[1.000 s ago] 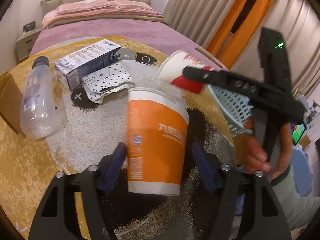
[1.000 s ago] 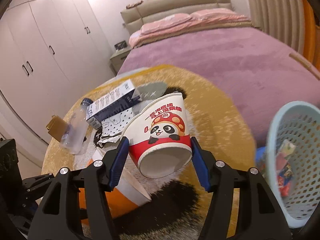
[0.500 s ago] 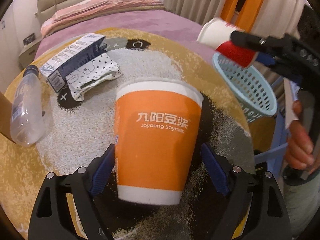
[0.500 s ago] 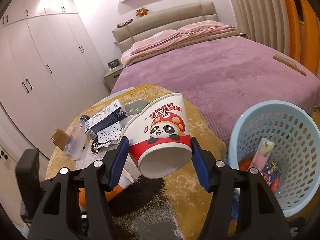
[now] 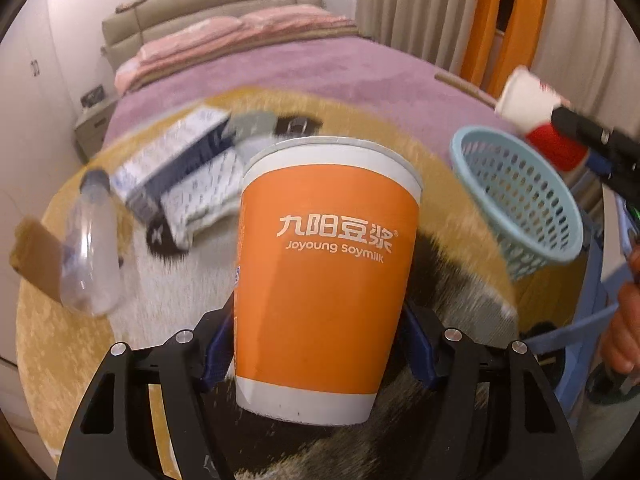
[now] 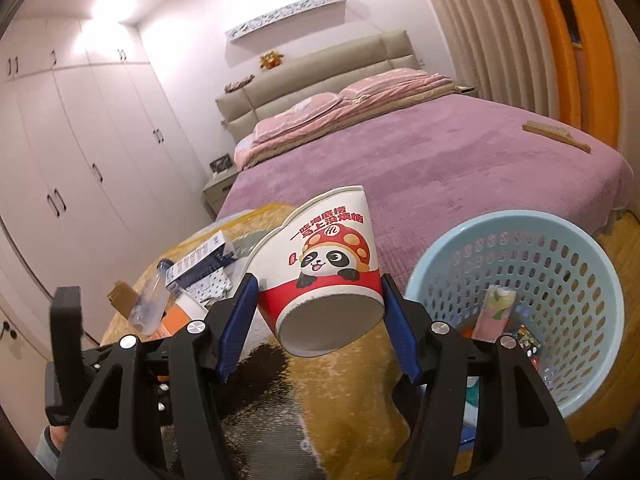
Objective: Collect trash
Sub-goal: 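Carry the orange cup and panda cup over the blue basket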
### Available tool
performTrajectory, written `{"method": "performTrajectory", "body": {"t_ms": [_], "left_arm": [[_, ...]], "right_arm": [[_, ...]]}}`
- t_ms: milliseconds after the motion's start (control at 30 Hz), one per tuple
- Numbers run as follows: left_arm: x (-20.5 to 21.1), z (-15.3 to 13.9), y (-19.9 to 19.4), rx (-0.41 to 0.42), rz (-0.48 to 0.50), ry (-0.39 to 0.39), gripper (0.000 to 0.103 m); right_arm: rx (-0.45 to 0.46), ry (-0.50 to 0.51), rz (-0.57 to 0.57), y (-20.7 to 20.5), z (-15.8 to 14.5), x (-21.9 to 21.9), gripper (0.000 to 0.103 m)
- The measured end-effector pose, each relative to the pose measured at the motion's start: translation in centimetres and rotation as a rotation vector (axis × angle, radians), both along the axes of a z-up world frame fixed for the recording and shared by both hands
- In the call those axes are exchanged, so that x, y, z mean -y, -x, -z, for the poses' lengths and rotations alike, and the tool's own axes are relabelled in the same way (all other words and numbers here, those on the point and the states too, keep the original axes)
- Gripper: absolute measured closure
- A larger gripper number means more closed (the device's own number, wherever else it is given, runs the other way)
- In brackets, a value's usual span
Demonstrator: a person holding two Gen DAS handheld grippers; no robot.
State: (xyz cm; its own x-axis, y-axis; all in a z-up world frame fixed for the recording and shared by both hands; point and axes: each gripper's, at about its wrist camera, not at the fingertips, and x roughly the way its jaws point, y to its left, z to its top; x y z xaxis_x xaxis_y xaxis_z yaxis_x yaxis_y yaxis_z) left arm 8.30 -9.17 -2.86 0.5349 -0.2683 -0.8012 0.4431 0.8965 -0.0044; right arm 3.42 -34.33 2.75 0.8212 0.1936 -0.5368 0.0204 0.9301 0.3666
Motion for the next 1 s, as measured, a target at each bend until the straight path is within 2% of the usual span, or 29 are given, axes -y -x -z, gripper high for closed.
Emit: {"method": "performTrajectory", "body": {"t_ms": [267, 500, 733, 833, 1000], "left_arm": [[5.6, -3.6, -1.7, 0.063, 0.063, 0.091, 0.035], [13.2, -5.5, -3.5, 0.087, 0.176, 0.148, 0.035], [19.3, -5.0, -5.4, 0.037, 0.251, 0.188, 0.035], [21.4, -3.7, -6.2, -0.003, 0.269, 0.186, 0.035], [23.4, -1.0, -7.4, -0.090, 0.272, 0.185, 0.035]], "right_arm": [[0.046, 0.012, 0.134, 1.2, -2.0, 5.5, 0.045], [0.048, 0.037, 0.284, 2.3, -2.4, 10.4, 0.045], [-0.032, 0.042, 0.427, 2.1, -0.2, 14.5, 0.045], [-0.086, 0.063, 0.486, 1.9, 1.1, 15.9, 0.045], [-0.149, 0.066, 0.515, 1.5, 2.9, 16.7, 0.045]]}}
